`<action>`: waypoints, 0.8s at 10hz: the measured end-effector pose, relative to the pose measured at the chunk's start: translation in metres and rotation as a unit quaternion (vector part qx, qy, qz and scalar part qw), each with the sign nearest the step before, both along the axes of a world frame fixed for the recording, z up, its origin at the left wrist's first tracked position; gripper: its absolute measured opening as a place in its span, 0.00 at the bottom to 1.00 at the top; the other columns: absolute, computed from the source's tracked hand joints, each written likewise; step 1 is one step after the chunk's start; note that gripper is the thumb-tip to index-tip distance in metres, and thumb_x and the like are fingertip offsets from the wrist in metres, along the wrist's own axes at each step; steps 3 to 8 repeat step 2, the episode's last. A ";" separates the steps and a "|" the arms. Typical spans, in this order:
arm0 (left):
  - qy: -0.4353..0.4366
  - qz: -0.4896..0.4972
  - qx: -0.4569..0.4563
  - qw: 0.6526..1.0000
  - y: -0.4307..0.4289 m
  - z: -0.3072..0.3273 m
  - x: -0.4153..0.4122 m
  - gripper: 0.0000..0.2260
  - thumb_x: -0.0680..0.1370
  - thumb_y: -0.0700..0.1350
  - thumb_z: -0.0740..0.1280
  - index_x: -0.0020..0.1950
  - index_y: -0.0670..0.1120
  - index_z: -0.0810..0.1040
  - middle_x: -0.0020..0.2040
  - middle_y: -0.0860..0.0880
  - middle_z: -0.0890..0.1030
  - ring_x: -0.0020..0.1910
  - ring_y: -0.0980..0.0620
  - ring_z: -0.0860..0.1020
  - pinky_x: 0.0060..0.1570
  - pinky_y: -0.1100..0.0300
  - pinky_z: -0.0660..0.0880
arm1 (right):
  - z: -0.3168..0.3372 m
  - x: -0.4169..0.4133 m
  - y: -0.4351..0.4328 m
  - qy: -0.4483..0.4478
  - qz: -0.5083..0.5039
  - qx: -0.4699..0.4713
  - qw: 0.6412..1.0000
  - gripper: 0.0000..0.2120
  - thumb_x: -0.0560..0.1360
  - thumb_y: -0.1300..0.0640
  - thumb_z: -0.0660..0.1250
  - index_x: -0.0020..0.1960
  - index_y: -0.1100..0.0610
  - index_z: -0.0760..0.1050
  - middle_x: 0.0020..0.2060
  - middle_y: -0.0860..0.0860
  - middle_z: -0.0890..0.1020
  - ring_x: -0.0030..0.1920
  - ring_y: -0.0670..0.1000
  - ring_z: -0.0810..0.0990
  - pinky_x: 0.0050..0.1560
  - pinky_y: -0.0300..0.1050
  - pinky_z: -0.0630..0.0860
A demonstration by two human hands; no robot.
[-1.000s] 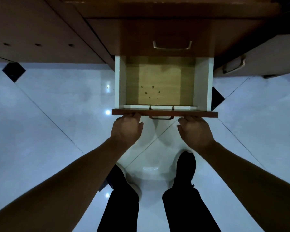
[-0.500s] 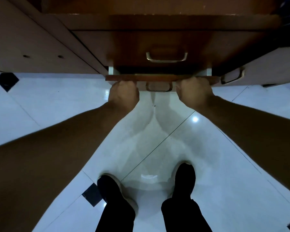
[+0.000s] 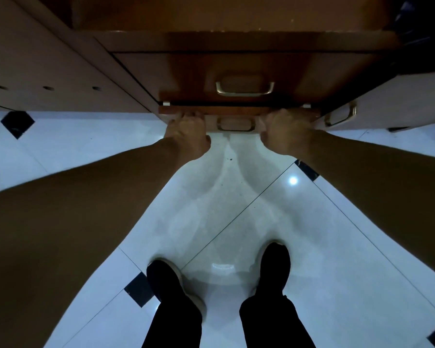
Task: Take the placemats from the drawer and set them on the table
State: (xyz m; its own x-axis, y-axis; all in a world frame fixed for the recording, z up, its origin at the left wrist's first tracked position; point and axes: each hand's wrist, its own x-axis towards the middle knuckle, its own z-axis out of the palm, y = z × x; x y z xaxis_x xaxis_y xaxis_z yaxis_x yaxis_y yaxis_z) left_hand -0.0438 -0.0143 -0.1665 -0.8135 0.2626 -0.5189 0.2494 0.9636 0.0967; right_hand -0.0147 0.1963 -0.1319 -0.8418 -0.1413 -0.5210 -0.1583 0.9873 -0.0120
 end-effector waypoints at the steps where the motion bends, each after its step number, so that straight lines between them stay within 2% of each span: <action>1: 0.029 0.016 0.029 0.999 -0.004 0.022 0.005 0.20 0.77 0.45 0.64 0.65 0.37 0.70 0.61 0.36 0.75 0.60 0.38 0.73 0.58 0.48 0.73 | 0.013 0.006 0.006 -0.010 -0.023 -0.003 1.000 0.09 0.77 0.55 0.63 0.52 0.60 0.75 0.41 0.56 0.76 0.49 0.59 0.80 0.41 0.45 0.66; 2: 0.071 0.000 0.021 0.997 -0.005 0.050 0.019 0.19 0.75 0.43 0.64 0.65 0.38 0.71 0.60 0.37 0.76 0.60 0.39 0.72 0.59 0.49 0.71 | 0.026 0.020 0.012 0.018 -0.035 -0.001 0.999 0.09 0.74 0.55 0.66 0.48 0.60 0.77 0.42 0.56 0.81 0.44 0.58 0.81 0.39 0.43 0.68; 8: 0.071 0.000 0.021 0.997 -0.005 0.050 0.019 0.19 0.75 0.43 0.64 0.65 0.38 0.71 0.60 0.37 0.76 0.60 0.39 0.72 0.59 0.49 0.71 | 0.026 0.020 0.012 0.018 -0.035 -0.001 0.999 0.09 0.74 0.55 0.66 0.48 0.60 0.77 0.42 0.56 0.81 0.44 0.58 0.81 0.39 0.43 0.68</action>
